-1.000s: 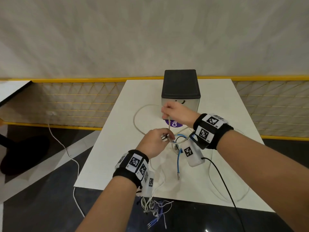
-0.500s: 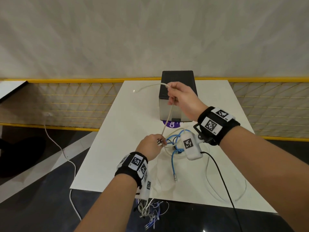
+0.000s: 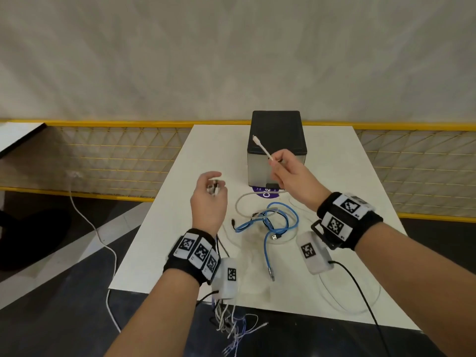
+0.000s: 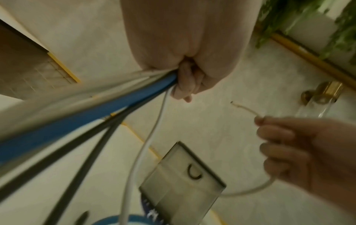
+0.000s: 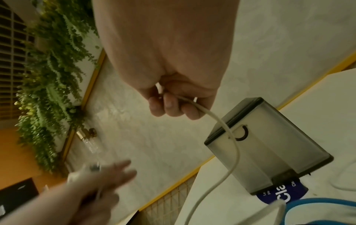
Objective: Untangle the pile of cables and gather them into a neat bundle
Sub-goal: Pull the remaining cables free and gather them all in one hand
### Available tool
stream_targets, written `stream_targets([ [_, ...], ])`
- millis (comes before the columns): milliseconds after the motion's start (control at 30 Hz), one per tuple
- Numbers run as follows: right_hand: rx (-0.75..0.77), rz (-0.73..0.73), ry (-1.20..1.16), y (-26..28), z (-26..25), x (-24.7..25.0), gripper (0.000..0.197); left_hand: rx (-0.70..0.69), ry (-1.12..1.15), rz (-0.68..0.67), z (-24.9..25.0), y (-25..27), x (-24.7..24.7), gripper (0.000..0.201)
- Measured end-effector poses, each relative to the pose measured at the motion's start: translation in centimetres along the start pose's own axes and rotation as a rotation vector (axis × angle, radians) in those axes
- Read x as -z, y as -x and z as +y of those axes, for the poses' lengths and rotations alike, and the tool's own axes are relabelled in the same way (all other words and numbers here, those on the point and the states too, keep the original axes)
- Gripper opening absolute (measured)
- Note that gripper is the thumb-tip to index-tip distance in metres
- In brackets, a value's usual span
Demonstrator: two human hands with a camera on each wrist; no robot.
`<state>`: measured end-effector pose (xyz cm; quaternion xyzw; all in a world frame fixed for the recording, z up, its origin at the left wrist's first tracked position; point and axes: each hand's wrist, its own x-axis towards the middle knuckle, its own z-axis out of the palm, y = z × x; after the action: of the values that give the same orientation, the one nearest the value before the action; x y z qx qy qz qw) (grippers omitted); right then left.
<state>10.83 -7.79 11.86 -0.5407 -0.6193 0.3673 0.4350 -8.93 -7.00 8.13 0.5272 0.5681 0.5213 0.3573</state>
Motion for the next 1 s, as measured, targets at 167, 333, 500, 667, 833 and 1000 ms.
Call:
stream_targets([
  [167,0.122,-0.184,0.031,1.9,-0.2,-2.5,0.008,0.116,0.301,-0.143,4.2,0.2,-1.5,0.011],
  [333,0.129,-0.301,0.162,3.4,0.7,-3.6,0.02,0.14,0.392,-0.196,5.9,0.2,-1.3,0.022],
  [500,0.048,-0.368,0.358,4.8,4.7,-1.5,0.033,0.071,0.333,-0.105,5.8,-0.8,0.7,0.029],
  [667,-0.052,-0.321,0.428,5.0,6.7,-0.5,0.037,0.121,0.508,-0.133,5.7,-0.8,1.0,0.028],
  [833,-0.064,-0.285,0.526,4.1,4.7,-0.3,0.042,0.163,0.547,-0.164,5.9,-0.3,0.4,0.026],
  [1000,-0.037,-0.263,0.708,3.4,3.7,-1.1,0.046,0.175,0.431,-0.289,6.5,0.3,-0.2,0.025],
])
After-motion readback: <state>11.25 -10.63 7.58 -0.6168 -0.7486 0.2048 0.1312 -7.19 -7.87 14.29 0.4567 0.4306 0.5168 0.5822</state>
